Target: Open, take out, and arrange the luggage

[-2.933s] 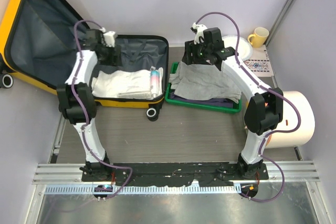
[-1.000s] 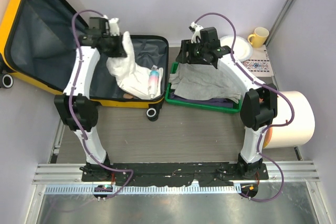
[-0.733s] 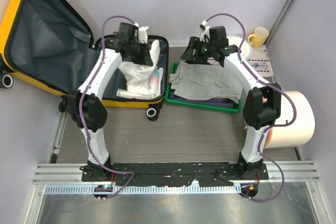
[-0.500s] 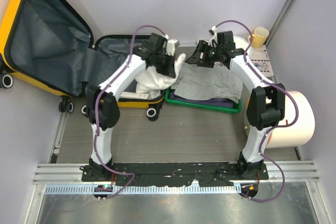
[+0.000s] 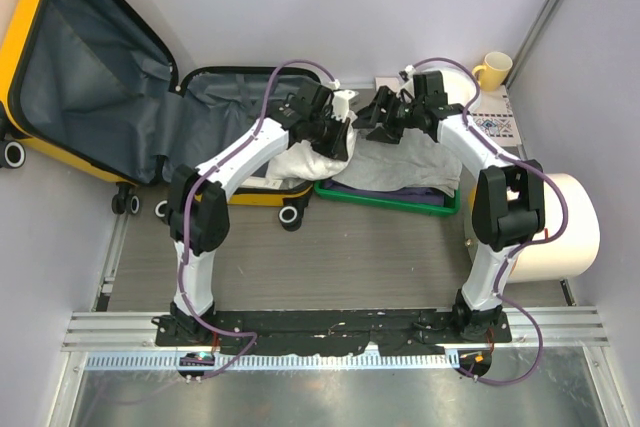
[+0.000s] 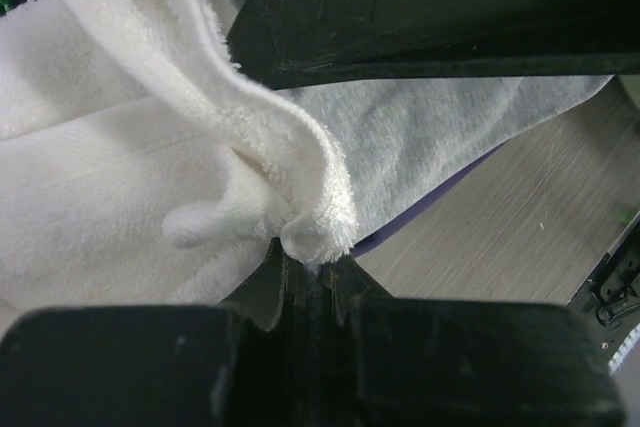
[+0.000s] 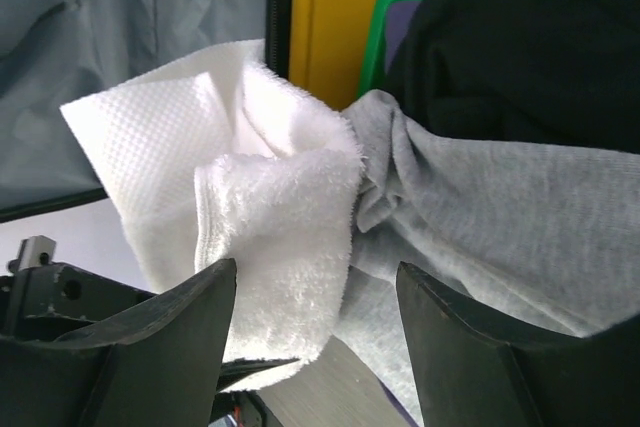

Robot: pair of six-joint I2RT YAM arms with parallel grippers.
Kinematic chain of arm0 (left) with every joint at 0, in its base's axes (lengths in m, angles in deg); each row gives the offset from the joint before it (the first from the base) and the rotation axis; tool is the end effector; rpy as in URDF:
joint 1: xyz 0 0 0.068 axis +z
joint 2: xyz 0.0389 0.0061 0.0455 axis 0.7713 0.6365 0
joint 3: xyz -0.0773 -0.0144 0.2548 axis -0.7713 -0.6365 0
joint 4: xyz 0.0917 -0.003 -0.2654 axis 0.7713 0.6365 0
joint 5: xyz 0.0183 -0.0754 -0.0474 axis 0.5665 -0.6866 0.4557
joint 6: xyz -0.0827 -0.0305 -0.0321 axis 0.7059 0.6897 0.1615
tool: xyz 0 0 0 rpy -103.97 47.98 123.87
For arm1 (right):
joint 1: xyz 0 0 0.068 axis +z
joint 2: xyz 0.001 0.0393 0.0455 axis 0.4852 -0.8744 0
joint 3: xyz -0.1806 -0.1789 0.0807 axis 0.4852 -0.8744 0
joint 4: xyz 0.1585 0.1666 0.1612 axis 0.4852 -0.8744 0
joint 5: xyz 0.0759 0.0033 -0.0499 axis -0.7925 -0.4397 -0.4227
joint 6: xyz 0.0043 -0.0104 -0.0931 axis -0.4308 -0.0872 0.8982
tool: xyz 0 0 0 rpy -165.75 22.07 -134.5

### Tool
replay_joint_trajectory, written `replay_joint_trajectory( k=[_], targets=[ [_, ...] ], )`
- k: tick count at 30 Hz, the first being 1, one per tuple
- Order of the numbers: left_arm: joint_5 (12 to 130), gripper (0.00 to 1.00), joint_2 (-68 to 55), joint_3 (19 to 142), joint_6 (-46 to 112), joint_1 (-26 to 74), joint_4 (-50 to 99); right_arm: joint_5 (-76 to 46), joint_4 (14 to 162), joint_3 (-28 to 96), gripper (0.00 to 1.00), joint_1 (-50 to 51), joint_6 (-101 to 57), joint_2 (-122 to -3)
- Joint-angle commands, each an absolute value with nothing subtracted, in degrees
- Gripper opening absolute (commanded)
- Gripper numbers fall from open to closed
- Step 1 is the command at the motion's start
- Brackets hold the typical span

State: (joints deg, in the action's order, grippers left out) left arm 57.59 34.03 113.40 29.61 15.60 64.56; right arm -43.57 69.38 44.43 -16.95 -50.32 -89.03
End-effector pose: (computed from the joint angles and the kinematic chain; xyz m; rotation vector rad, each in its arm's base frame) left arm 0.3962 -0.3146 0.2432 0.7502 2.3727 -0.7971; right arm 0.4538 0.1478 0.2283 0.1189 2.3659 1.1304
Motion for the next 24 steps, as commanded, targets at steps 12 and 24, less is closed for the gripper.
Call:
replay_joint_trajectory(
  k=[12, 24],
  targets=[
    [54.0, 0.1, 32.5, 112.9, 27.5, 13.6, 55.8, -40.9, 67.7, 42.9, 0.83, -17.5, -53.0, -80.1],
    [56.2, 0.45, 29.7, 112.5, 21.6, 11.6, 59.9, -29.9, 63.6, 44.6, 0.3, -13.2, -47.8, -84.2]
  ],
)
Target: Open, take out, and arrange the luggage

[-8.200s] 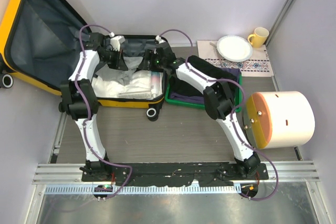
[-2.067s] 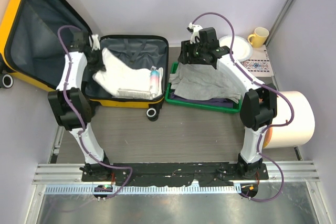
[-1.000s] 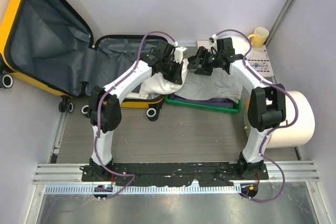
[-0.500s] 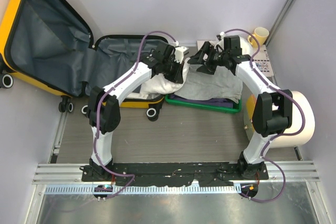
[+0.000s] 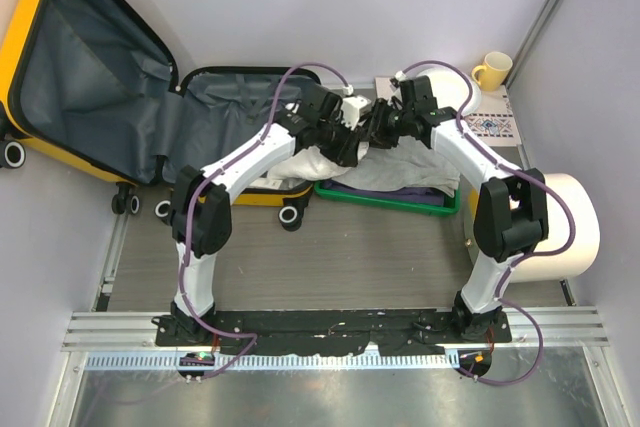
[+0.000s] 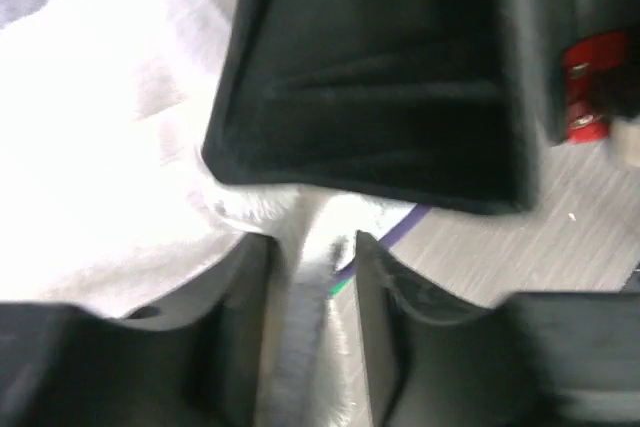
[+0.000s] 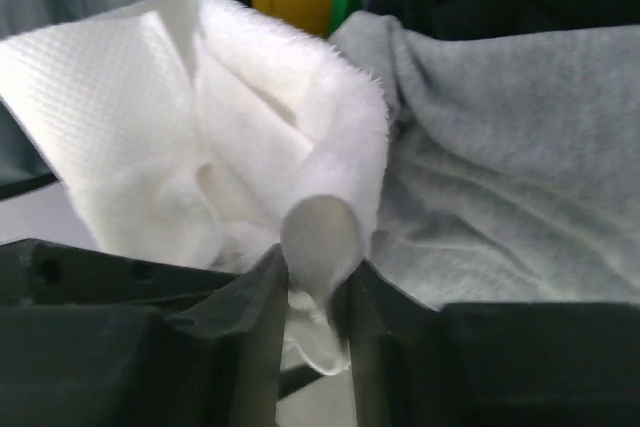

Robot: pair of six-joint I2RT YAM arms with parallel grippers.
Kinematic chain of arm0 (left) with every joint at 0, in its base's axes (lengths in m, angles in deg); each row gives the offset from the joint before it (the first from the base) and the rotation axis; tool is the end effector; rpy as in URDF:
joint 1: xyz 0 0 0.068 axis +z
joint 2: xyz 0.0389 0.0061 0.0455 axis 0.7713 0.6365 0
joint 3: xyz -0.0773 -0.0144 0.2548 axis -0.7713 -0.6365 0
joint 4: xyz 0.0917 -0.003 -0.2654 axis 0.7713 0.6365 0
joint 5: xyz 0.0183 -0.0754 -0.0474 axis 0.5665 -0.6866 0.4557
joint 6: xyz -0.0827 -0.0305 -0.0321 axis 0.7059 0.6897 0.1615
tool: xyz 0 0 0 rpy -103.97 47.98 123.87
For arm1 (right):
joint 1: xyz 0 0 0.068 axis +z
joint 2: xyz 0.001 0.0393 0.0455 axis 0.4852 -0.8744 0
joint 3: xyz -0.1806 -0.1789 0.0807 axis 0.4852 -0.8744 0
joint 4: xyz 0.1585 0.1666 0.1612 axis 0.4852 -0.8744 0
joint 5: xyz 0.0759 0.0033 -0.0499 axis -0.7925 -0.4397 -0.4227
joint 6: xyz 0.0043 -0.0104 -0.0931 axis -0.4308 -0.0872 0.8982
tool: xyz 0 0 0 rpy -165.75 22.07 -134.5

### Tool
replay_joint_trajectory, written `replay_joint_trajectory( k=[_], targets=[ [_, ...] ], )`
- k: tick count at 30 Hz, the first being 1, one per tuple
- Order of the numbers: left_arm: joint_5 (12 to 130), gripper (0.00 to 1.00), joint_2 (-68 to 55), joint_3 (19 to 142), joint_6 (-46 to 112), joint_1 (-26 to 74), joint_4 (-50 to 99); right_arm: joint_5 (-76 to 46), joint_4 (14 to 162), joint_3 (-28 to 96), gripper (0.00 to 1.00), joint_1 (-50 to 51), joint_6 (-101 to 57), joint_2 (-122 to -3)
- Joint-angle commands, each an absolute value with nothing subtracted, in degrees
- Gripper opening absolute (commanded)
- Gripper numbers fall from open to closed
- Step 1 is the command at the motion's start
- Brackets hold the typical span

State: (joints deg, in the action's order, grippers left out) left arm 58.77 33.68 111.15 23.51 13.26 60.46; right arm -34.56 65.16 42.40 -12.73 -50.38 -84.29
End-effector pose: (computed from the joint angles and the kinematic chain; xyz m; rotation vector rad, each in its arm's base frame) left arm 0.3868 -0.3314 0.2384 0.9036 2.2631 -0.7511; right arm 0.4292 0.1653 0.2391 0.1358 2.4057 0.9819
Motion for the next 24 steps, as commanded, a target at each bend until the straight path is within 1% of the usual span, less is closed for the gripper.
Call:
replay_joint_trajectory(
  k=[1, 2, 3, 5, 7, 8, 11, 13, 15, 21, 23, 24],
  targets=[
    [56.3, 0.56, 29.2, 112.9, 19.9, 11.7, 61.2, -29.9, 63.3, 44.8, 0.11, -13.2, -47.2, -84.1],
    [55.6, 0.6, 27.5, 113.4, 19.3, 12.4, 64.2, -29.7, 63.2, 44.8, 0.02, -13.2, -46.6, -84.1],
    [54.8, 0.62, 26.5, 114.0, 18.6, 13.1, 65.4, -29.1, 63.0, 44.7, 0.01, -13.2, -45.4, -83.8],
    [52.7, 0.71, 22.7, 114.2, 20.1, 16.8, 67.5, -29.1, 62.9, 44.6, 0.01, -13.2, -44.0, -83.3],
    [52.1, 0.73, 20.2, 114.0, 23.7, 20.2, 68.1, -29.2, 63.1, 44.0, 0.01, -13.2, -43.0, -82.6],
    [53.4, 0.73, 18.6, 113.7, 24.8, 23.8, 68.2, -29.2, 63.1, 43.9, 0.01, -13.2, -42.7, -82.4],
    [56.7, 0.75, 17.6, 112.7, 30.5, 30.5, 68.2, -29.5, 64.5, 42.8, 0.01, -13.2, -41.9, -81.3],
    [58.8, 0.77, 18.4, 111.7, 33.2, 32.6, 68.6, -29.8, 65.0, 42.5, 0.01, -13.3, -41.7, -81.2],
    [60.7, 0.78, 20.1, 111.4, 33.4, 33.2, 69.8, -30.3, 65.4, 42.3, 0.01, -13.1, -41.7, -81.1],
    [58.4, 0.79, 24.1, 110.1, 38.6, 33.2, 68.2, -33.6, 68.3, 41.1, 0.01, -12.4, -38.1, -79.6],
    [57.3, 0.78, 26.2, 111.1, 39.9, 33.1, 67.7, -33.8, 69.2, 40.4, 0.01, -12.1, -35.7, -78.6],
    [56.7, 0.72, 26.8, 111.3, 39.9, 33.2, 67.6, -33.8, 69.5, 39.7, 0.01, -12.1, -34.9, -78.3]
  ],
)
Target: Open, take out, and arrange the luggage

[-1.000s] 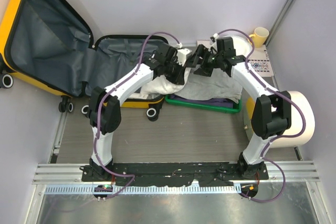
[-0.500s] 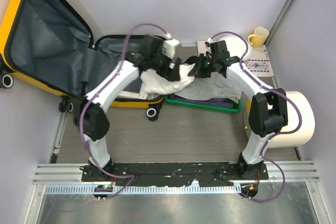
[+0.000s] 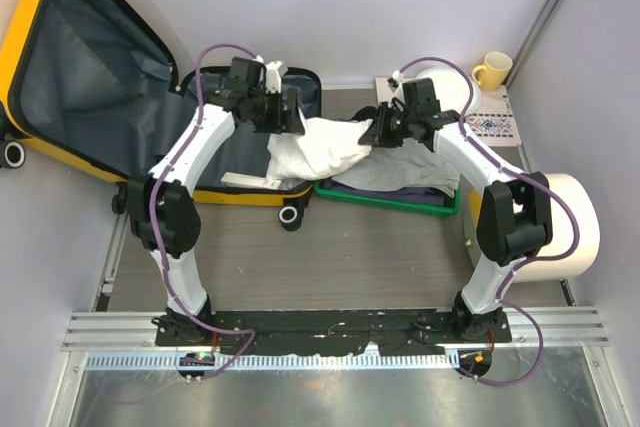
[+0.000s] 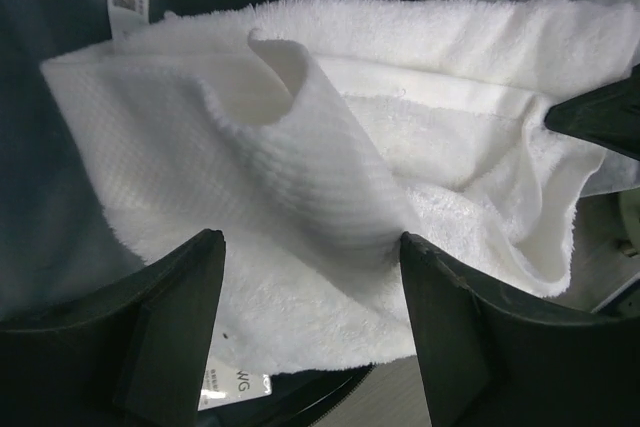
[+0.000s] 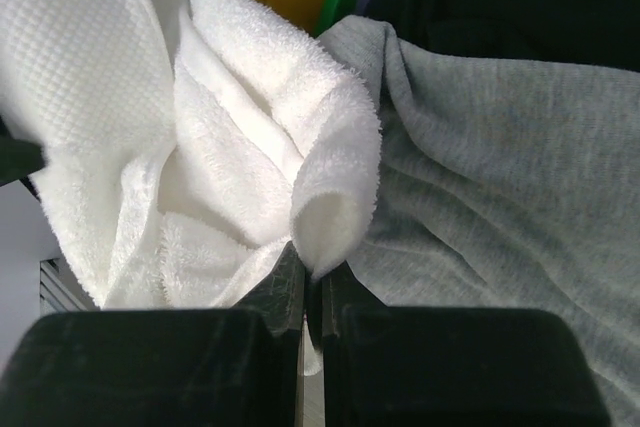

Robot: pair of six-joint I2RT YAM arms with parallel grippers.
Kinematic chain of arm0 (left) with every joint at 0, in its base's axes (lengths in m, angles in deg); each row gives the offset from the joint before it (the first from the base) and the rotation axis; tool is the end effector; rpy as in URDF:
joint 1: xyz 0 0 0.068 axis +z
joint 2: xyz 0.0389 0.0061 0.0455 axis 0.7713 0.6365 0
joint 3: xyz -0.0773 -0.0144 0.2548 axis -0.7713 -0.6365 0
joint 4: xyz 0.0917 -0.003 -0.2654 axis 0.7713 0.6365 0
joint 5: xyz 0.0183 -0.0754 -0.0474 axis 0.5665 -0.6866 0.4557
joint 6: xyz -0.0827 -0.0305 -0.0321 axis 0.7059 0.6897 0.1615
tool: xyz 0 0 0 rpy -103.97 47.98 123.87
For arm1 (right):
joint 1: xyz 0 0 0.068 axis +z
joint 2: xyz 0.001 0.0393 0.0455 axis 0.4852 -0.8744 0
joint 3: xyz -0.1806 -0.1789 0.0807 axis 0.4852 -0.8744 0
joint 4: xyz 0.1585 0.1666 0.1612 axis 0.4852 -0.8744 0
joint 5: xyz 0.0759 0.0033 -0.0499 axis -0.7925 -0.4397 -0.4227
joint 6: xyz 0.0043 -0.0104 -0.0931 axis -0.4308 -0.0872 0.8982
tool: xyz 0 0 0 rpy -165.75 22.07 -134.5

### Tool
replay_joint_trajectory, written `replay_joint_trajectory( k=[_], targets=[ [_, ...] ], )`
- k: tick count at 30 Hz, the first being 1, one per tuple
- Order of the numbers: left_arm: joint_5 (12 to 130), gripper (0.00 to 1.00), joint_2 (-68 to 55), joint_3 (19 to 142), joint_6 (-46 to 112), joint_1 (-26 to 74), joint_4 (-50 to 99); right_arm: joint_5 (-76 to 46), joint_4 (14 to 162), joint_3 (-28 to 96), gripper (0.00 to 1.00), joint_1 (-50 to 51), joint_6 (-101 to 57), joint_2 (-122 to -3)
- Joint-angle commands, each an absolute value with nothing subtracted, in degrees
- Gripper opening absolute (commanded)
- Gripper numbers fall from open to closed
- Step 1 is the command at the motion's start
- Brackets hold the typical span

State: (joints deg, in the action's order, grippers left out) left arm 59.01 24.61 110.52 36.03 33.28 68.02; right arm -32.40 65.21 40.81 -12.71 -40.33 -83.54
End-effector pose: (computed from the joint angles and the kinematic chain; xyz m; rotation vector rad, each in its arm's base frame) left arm 0.4392 -0.1669 0.2943 0.2316 2.3886 -0.6890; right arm 0.4260 0.1616 0.2334 -0.0498 2.3851 0.8561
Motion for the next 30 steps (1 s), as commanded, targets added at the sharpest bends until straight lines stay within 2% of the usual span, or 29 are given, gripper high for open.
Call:
replay_joint_trajectory(
  k=[1, 3, 4, 6, 9, 13, 16, 21, 24, 30],
  targets=[
    [55.0, 0.69, 27.6, 111.6, 39.1, 33.2, 67.9, -33.7, 69.7, 39.4, 0.01, -12.0, -34.2, -78.2],
    [52.2, 0.64, 27.4, 112.9, 33.6, 33.7, 70.5, -33.2, 69.4, 38.9, 0.01, -12.0, -31.9, -78.0],
    [47.6, 0.64, 25.7, 111.9, 31.5, 34.9, 70.2, -33.2, 69.2, 38.9, 0.01, -12.0, -30.9, -77.9],
    [48.1, 0.64, 23.4, 111.6, 25.0, 36.0, 70.4, -32.6, 69.1, 38.8, 0.01, -11.7, -27.5, -77.8],
    [52.7, 0.67, 24.6, 121.6, 15.2, 36.4, 78.8, -32.0, 69.5, 38.5, 0.01, -11.3, -25.1, -77.3],
    [55.2, 0.73, 30.7, 137.1, 12.4, 34.1, 84.7, -32.3, 70.4, 37.6, 0.01, -10.8, -24.6, -76.8],
    [57.1, 0.75, 36.8, 142.4, 13.2, 32.3, 86.4, -32.3, 70.8, 36.5, 0.01, -10.7, -23.9, -75.9],
    [57.2, 0.75, 43.6, 143.3, 15.2, 31.8, 87.2, -32.1, 71.2, 36.3, 0.01, -10.6, -23.5, -75.8],
    [58.2, 0.76, 43.5, 140.7, 13.3, 31.8, 89.5, -32.1, 71.2, 36.3, 0.01, -10.5, -23.5, -75.7],
    [60.2, 0.74, 39.1, 128.7, 8.4, 31.9, 90.3, -32.4, 71.2, 36.2, 0.01, -10.6, -23.5, -75.9]
  ],
)
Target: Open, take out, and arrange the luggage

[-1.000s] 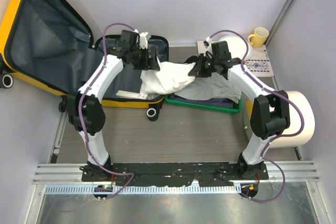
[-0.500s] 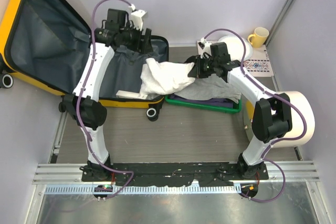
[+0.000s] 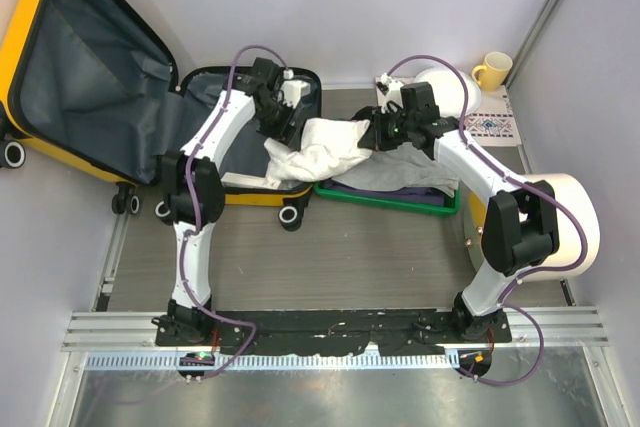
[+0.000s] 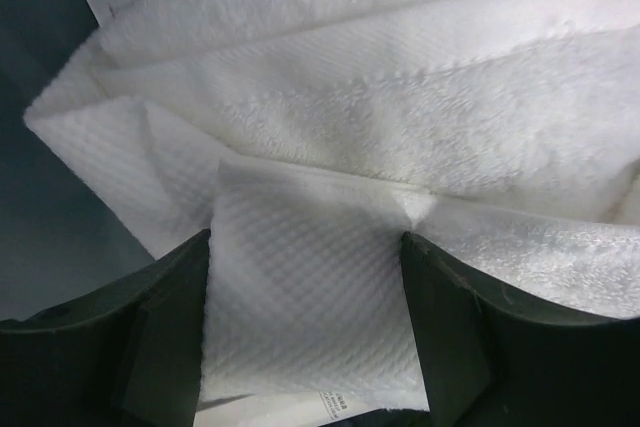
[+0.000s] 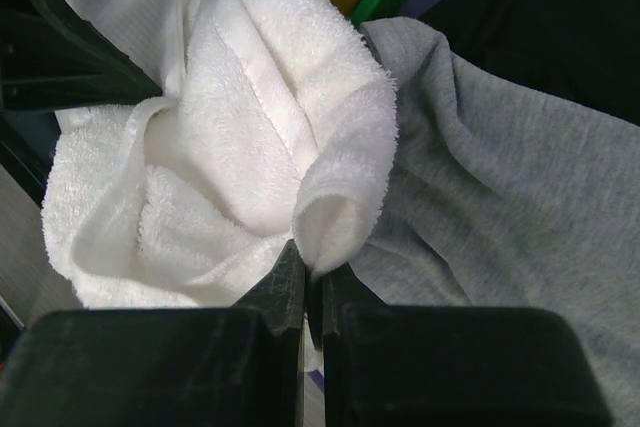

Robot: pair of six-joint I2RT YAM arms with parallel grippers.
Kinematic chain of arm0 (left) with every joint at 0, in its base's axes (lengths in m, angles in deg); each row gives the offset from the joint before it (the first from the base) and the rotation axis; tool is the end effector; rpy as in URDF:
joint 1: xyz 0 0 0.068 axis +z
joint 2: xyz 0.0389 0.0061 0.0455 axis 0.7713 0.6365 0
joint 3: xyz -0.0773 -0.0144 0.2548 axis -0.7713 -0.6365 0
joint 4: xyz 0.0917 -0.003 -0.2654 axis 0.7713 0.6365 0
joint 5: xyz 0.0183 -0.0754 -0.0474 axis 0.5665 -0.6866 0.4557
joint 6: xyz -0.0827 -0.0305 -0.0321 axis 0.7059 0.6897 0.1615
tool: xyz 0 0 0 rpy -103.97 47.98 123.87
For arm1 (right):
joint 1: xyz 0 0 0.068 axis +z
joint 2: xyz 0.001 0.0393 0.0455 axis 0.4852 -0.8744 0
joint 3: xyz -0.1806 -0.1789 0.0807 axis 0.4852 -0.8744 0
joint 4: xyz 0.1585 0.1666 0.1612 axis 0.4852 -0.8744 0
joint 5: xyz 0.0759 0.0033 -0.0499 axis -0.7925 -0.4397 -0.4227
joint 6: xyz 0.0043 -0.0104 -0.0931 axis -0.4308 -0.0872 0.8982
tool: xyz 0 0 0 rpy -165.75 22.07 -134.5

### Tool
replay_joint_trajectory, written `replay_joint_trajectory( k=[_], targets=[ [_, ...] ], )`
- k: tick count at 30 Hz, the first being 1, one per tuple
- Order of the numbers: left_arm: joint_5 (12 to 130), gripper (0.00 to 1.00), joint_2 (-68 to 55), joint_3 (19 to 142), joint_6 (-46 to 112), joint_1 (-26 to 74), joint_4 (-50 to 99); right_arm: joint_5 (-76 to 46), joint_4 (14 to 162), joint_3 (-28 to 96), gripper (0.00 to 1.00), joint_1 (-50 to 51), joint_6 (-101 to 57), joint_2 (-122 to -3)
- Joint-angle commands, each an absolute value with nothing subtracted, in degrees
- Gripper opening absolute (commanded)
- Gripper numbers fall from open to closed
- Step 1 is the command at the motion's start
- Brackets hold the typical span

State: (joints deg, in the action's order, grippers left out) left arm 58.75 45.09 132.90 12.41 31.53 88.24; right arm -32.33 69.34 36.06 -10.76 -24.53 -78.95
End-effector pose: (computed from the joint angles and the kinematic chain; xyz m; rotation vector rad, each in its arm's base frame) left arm 0.4725 -0.1939 0.2341 0.7527 2.5538 -0.5411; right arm 0.4074 0.1716 0.2440 -0.4175 2.2356 0.7394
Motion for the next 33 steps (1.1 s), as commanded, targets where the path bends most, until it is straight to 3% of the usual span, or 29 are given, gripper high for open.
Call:
replay_joint_trajectory(
  k=[1, 12, 16, 17, 21, 26, 33],
  targets=[
    [60.2, 0.71, 38.0, 127.6, 7.9, 31.9, 90.2, -32.4, 71.3, 36.1, 0.01, -10.5, -23.5, -75.9],
    [50.7, 0.35, 28.8, 119.3, 1.3, 32.3, 78.5, -32.6, 71.2, 35.7, 0.01, -10.5, -23.5, -75.5],
    [46.6, 0.04, 28.6, 120.3, -2.3, 32.4, 78.4, -32.4, 71.2, 35.5, 0.01, -10.5, -23.5, -75.0],
    [45.2, 0.01, 28.6, 120.6, -3.0, 32.4, 78.5, -32.4, 71.2, 35.3, 0.01, -10.5, -23.3, -74.9],
    [34.1, 0.0, 26.4, 117.9, -7.8, 32.3, 75.6, -32.8, 71.8, 34.6, 0.01, -10.6, -22.9, -74.6],
    [18.8, 0.07, 27.1, 116.6, -5.4, 30.6, 61.3, -33.5, 73.0, 33.8, 0.01, -10.6, -23.0, -74.4],
    [14.9, 0.1, 35.3, 121.5, -1.3, 24.2, 52.4, -34.8, 73.6, 34.1, 0.01, -11.4, -23.7, -73.9]
  ],
)
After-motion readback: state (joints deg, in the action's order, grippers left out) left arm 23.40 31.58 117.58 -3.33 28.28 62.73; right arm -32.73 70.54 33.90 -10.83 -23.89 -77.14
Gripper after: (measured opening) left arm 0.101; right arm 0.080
